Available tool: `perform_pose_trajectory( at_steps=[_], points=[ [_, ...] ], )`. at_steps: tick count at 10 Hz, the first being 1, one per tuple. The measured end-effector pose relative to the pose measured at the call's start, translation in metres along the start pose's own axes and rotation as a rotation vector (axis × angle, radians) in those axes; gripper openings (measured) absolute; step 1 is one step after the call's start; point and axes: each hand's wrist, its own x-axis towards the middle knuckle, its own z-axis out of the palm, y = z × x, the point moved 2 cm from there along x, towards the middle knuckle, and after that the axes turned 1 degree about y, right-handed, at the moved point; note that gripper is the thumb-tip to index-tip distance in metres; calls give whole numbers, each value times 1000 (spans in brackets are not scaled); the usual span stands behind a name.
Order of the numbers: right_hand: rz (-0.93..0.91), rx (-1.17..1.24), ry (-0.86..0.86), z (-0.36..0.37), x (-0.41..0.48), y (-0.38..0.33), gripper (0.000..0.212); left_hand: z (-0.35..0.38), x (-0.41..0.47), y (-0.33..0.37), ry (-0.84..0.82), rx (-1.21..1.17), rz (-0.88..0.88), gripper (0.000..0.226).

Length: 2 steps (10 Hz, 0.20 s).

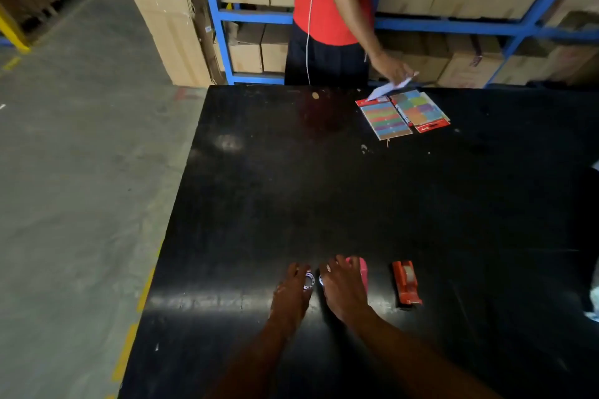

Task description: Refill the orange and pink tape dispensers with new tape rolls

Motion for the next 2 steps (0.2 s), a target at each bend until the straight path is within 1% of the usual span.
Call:
perform_pose_trajectory(
  at_steps=[1, 2],
  points=[
    [64, 22, 40, -7, -3, -1, 29, -3, 1, -1, 10, -30, 6, 42],
    [3, 167, 187, -4, -27, -4, 37, 0, -9, -10, 15, -32, 54, 63]
  ],
)
